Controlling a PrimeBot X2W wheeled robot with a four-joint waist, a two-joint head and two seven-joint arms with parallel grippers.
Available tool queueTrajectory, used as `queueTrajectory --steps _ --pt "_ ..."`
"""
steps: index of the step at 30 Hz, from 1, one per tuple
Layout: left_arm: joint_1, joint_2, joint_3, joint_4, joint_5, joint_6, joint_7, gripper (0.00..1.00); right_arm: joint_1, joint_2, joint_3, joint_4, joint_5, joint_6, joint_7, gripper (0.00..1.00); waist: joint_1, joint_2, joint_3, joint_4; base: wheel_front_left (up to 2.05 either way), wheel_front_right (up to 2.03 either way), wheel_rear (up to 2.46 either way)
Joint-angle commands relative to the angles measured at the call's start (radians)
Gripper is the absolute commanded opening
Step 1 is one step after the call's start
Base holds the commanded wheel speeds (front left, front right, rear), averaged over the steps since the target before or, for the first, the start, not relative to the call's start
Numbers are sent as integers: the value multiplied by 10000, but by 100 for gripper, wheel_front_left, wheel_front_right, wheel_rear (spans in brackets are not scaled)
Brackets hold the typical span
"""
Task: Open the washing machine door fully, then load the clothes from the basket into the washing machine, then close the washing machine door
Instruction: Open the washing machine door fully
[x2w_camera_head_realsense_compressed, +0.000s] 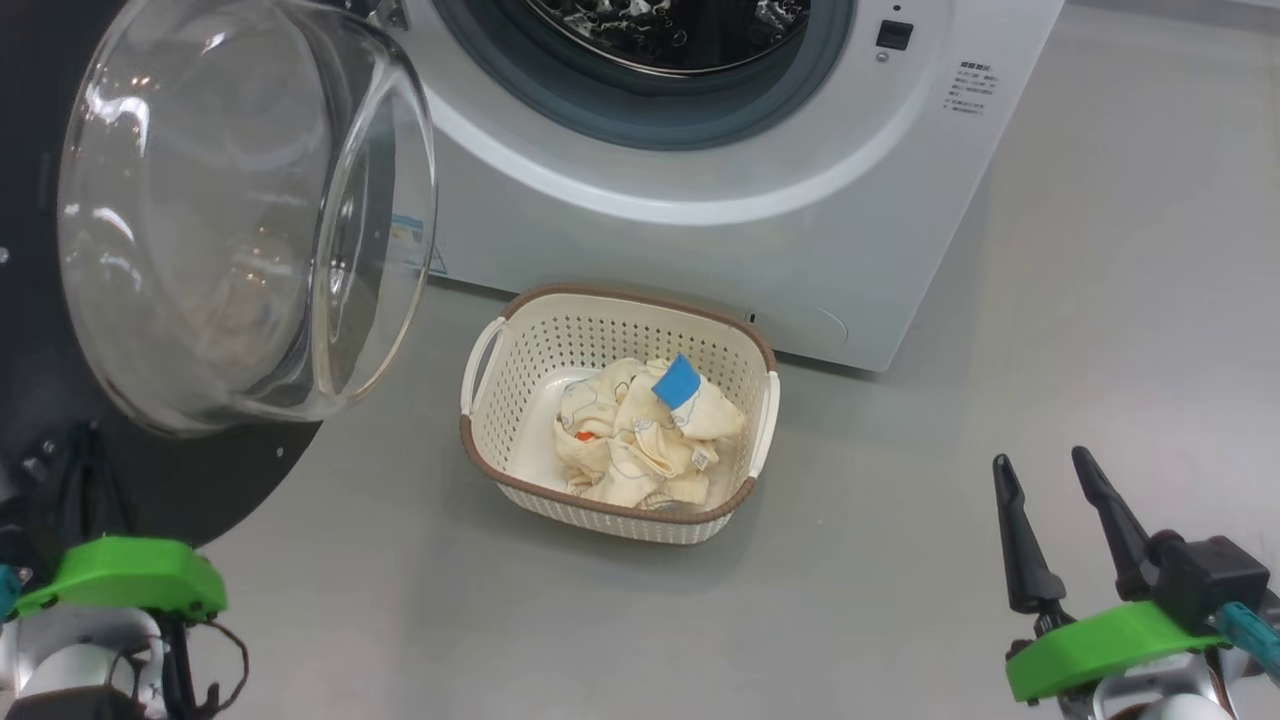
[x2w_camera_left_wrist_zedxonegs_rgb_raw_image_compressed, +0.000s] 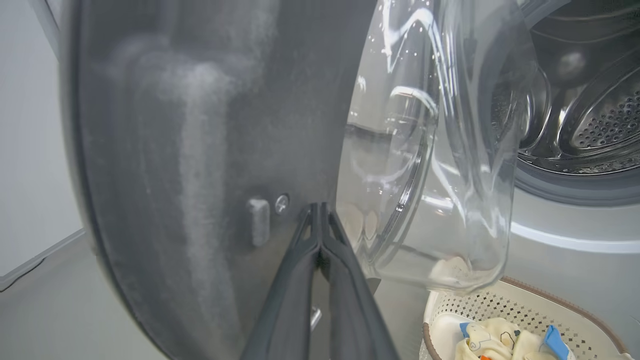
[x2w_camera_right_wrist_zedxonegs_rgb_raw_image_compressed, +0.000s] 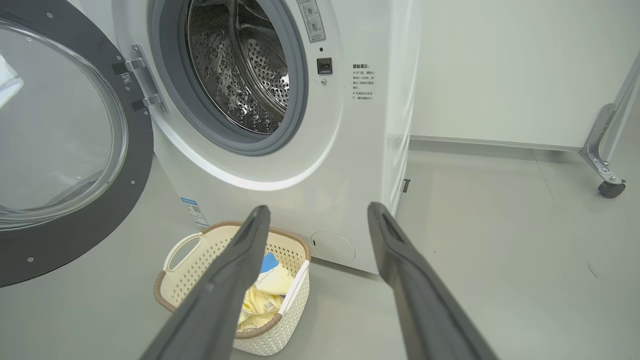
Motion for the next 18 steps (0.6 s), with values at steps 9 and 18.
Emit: queueTrajectory --steps 9,18 --pt "-1392 760 960 950 -186 1215 -258 0 -529 -83 295 -452 54 -29 103 100 -1 0 176 -187 0 0 0" --pt "-2178 1084 1063 2353 -225 934 -336 0 -601 -83 270 -411 76 -29 103 100 -1 0 253 -267 0 0 0"
